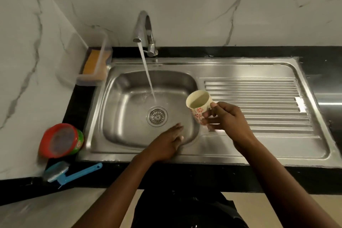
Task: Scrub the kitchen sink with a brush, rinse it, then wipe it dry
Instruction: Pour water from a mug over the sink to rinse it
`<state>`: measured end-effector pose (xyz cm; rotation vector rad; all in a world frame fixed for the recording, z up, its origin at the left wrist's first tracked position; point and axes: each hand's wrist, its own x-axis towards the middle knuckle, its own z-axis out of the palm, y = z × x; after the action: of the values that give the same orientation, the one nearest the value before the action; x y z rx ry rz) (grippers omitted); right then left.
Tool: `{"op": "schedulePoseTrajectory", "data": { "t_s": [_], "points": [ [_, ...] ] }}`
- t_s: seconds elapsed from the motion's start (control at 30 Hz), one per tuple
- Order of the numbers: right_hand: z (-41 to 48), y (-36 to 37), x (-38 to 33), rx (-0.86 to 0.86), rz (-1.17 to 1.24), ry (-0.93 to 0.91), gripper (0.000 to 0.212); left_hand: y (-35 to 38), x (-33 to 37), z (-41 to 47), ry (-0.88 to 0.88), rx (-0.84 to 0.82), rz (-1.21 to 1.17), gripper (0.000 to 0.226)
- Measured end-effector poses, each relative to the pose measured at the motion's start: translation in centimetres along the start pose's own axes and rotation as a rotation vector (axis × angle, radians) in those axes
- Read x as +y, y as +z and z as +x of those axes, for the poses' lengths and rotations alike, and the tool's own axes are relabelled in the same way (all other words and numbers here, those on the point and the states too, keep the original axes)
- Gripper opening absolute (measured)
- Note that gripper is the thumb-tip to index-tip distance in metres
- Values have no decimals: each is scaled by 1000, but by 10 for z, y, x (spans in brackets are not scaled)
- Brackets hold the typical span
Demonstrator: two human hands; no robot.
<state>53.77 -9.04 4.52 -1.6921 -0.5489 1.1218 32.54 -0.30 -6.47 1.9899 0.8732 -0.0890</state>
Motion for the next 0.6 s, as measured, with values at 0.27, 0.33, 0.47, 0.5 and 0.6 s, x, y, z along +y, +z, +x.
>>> {"op": "schedulePoseTrajectory", "data": {
  "t_s": [0.27, 0.33, 0.47, 0.5, 0.6],
  "points": [
    [55, 121, -21, -104, 277, 60, 25, -105, -40, -2, -177, 302, -238, 37],
    [65, 145, -26, -113, 298, 41, 24, -127, -41, -2, -170, 367, -230, 36],
    [80, 171, -30, -93, 309, 37, 29, -157, -41, -1, -148, 463, -189, 34],
    [81, 174, -30, -97, 323, 34, 30, -161, -42, 0, -143, 480, -185, 33],
    [81, 176, -31, -105, 380, 23, 33, -171, -41, -1, -125, 515, -198, 32]
  ]
}}
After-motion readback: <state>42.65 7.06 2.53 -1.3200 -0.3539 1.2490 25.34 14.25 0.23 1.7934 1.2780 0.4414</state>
